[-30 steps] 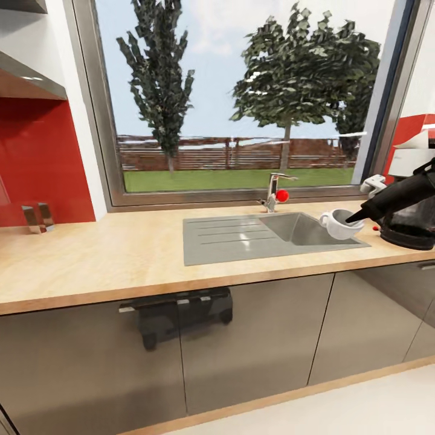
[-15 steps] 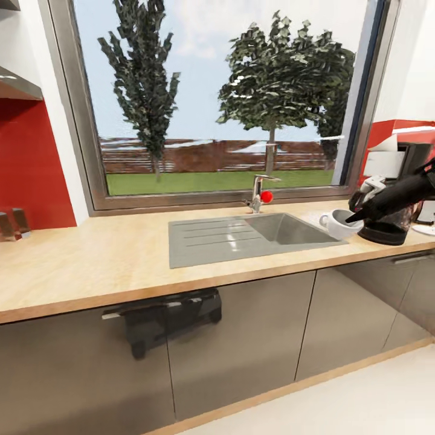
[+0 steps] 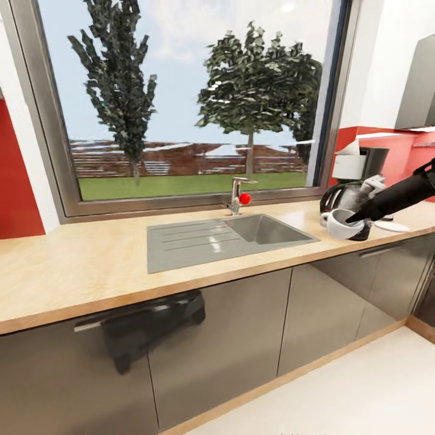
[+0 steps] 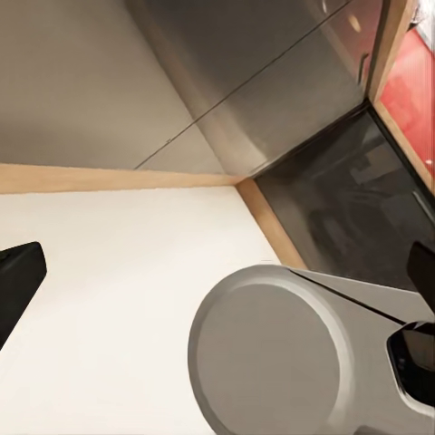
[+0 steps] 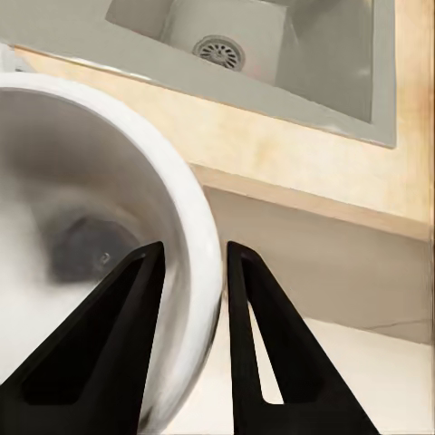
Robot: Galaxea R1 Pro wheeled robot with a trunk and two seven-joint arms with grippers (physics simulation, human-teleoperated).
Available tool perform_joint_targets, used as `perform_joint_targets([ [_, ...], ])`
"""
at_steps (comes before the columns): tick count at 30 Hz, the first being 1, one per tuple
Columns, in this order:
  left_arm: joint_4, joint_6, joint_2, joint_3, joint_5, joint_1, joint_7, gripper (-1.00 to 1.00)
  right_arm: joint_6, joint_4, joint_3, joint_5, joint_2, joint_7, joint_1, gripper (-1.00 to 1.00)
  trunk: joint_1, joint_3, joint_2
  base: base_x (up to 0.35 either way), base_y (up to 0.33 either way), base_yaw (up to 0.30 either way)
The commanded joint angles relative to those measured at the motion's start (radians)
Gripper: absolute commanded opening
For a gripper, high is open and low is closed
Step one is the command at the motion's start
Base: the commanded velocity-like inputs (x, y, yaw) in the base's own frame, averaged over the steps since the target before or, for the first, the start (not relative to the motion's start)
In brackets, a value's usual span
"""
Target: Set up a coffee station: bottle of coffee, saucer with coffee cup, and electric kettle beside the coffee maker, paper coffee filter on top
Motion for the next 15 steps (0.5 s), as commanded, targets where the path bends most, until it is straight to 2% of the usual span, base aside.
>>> perform_joint_targets([
  [1, 0.001, -0.008, 0.0, 0.008, -0.005, -0.001, -0.003, 1.0, 0.01, -0.001, 0.002, 0.01, -0.001, 0.01, -0.001, -1.0, 0.0, 0.0, -0.001, 0.0, 0.0, -0.223],
  [9, 0.0, -0.008, 0.0, 0.008, -0.006, -0.001, -0.003, 1.0, 0.01, -0.001, 0.002, 0.01, -0.001, 0.01, -0.001, -1.0, 0.0, 0.008, -0.001, 0.002, -0.018, -0.22],
  [15, 0.0, -0.007, 0.0, 0.007, -0.006, -0.001, -0.003, 1.0, 0.01, -0.001, 0.002, 0.01, -0.002, 0.01, -0.001, -1.0, 0.0, 0.01, -0.001, 0.075, -0.258, -0.113],
])
